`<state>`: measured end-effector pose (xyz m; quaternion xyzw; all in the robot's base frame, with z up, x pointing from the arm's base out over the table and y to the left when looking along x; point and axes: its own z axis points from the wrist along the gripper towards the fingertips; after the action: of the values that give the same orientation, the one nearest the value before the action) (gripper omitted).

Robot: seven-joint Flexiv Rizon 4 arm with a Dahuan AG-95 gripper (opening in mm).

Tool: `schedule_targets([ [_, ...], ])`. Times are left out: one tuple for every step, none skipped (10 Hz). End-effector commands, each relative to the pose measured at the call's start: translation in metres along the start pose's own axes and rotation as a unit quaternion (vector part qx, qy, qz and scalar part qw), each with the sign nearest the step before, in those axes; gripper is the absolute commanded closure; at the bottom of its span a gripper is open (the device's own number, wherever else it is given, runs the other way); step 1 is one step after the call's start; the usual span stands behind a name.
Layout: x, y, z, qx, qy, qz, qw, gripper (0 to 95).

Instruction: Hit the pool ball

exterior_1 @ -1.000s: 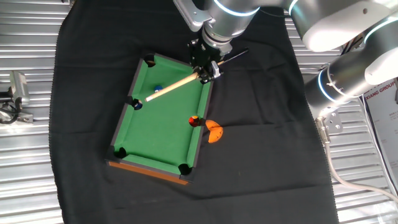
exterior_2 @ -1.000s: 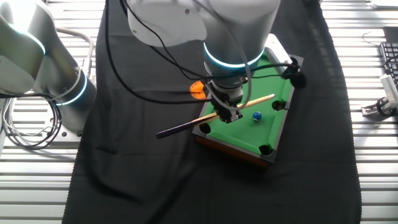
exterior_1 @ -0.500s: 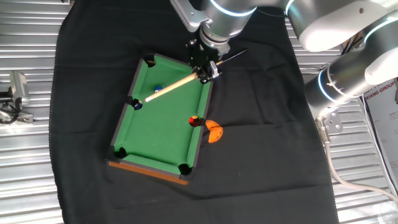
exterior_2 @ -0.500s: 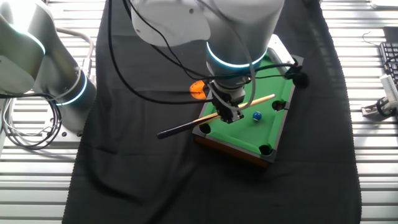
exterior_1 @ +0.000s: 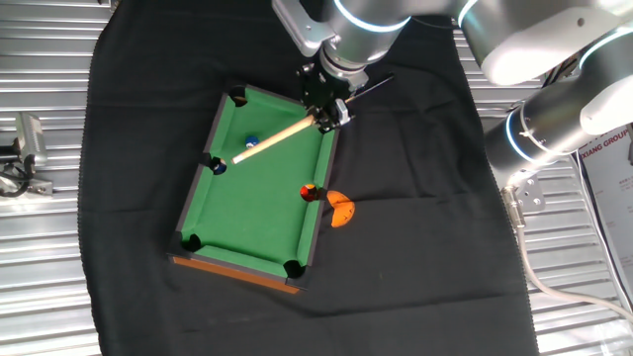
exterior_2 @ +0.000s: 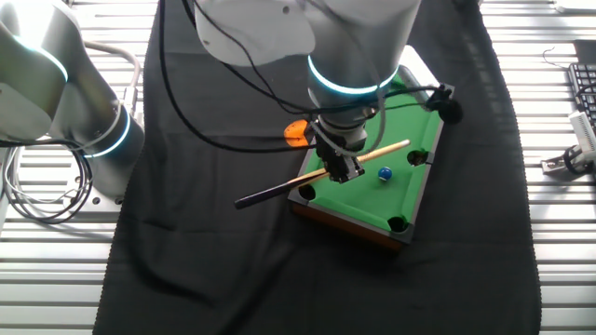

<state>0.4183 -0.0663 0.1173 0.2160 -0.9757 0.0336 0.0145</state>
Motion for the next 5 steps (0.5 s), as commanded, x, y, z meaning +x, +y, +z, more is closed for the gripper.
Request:
schedule_targets([
  [-0.0001, -0.0011, 0.0002, 0.021, 0.009, 0.011, 0.9997, 95.0],
  [-0.0001, -0.0011, 0.0002, 0.025, 0.008, 0.016, 0.9995, 95.0],
  [-0.0001, -0.0011, 0.0002, 0.027, 0.002, 0.031, 0.9991, 95.0],
  [-0.0001, -0.0011, 0.0002, 0.031, -0.007, 0.045, 0.9985, 95.0],
  [-0.0001, -0.0011, 0.0002, 0.034, -0.018, 0.056, 0.9977, 95.0],
])
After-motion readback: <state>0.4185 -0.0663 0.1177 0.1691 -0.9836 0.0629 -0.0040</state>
